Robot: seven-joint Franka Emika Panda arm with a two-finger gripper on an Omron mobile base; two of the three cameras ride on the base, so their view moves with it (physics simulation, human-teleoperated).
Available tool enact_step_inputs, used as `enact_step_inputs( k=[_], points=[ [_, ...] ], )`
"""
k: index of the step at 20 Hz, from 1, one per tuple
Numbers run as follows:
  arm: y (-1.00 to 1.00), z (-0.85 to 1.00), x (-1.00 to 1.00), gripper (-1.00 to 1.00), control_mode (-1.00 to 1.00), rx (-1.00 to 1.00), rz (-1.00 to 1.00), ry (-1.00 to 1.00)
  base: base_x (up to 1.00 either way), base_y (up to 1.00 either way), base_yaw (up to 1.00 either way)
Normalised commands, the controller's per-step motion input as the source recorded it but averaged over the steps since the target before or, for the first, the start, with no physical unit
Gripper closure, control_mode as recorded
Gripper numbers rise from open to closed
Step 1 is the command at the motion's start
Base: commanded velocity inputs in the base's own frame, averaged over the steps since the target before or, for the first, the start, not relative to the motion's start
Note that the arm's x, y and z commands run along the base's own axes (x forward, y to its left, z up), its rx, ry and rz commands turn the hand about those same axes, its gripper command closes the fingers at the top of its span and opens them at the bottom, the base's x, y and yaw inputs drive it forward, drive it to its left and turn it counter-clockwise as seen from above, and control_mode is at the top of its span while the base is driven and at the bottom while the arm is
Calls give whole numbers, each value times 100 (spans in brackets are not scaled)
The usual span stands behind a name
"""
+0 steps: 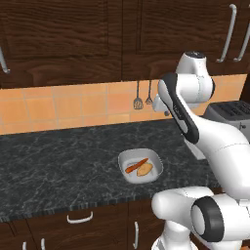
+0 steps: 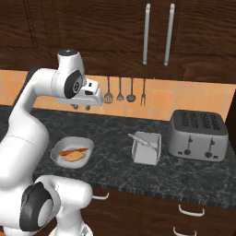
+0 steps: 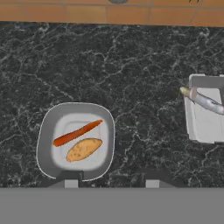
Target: Take the meat container that has the fish and place it on the second highest rack of the freezer. Then take the vegetable container that has the potato and carrot and place it on the highest rack of the freezer.
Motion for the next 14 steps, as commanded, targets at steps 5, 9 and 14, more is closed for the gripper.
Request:
enact_step_inputs(
  k=[5,9,14],
  points=[
    [-9,-1,-26,-100,-100,0,-3,-1,0,0,0],
    [-80,-17,-34,-100,-100,7,-26,6,0,0,0],
    [-100,-40,-6,-100,-100,24,-51,26,0,0,0]
  ],
)
